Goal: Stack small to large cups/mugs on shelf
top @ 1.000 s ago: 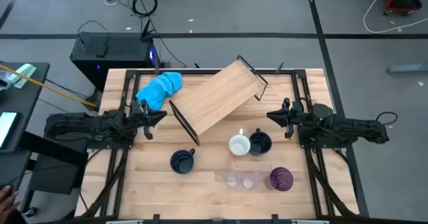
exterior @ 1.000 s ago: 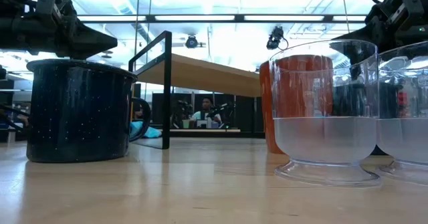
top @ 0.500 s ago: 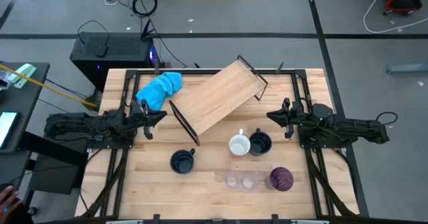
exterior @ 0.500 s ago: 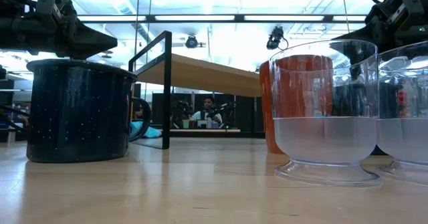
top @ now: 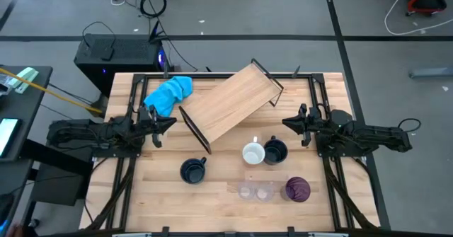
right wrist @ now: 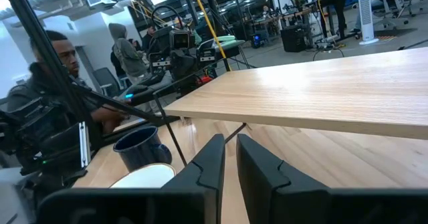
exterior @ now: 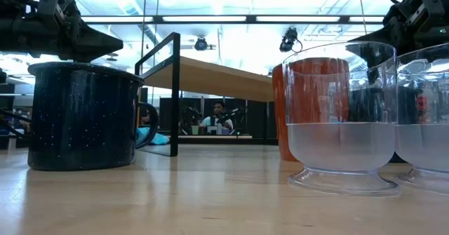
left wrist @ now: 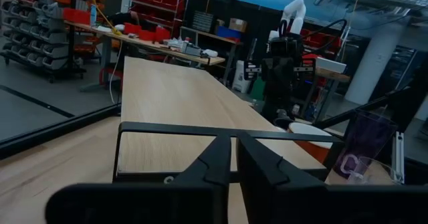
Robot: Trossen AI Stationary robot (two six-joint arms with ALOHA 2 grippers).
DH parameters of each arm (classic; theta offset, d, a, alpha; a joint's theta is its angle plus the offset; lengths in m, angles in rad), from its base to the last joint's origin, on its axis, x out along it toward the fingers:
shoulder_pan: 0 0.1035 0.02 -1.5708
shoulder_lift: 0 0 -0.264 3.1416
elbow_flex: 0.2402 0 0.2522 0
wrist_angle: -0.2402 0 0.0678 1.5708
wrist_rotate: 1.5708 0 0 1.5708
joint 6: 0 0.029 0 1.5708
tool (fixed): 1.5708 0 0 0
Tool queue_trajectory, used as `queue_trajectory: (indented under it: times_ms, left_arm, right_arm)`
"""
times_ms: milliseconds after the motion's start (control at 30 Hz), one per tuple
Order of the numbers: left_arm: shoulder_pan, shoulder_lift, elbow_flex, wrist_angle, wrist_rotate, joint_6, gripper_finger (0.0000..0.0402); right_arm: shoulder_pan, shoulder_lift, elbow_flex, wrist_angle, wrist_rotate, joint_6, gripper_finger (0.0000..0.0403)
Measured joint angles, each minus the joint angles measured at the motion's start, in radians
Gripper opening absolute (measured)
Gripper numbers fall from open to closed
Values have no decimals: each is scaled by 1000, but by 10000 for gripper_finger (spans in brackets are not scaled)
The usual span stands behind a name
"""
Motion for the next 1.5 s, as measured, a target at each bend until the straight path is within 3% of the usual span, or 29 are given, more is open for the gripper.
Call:
queue_trajectory:
  times_ms: [1500]
  left_arm:
    - [0,0,0,0,0,0,32]
  right_arm:
    - [0,0,0,0,0,0,48]
